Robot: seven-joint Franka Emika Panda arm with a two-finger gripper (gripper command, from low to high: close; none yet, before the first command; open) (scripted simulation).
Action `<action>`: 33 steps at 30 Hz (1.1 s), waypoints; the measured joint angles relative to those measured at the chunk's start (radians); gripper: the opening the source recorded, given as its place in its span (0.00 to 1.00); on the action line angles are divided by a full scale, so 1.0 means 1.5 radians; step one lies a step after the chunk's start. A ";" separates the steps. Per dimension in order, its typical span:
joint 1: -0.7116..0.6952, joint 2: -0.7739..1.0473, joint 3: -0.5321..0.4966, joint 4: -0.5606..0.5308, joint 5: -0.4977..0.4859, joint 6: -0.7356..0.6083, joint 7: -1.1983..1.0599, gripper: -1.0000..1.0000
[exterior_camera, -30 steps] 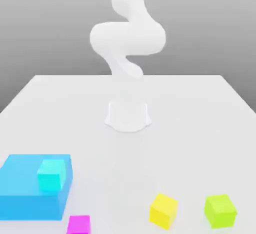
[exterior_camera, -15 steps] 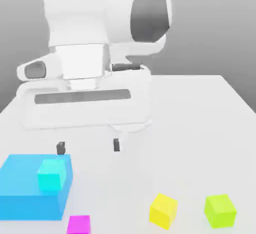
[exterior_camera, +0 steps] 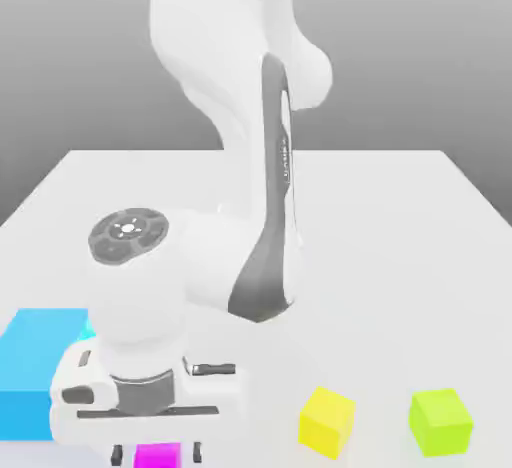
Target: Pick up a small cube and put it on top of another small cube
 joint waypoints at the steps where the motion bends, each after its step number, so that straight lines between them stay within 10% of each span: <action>1: 0.000 0.000 0.000 0.000 0.000 0.000 0.000 0.00; 19: 0.072 -0.127 -0.058 0.049 -0.033 -0.141 0.205 0.00; 33: 0.022 -0.354 -0.139 -0.079 -0.144 -0.252 0.684 0.00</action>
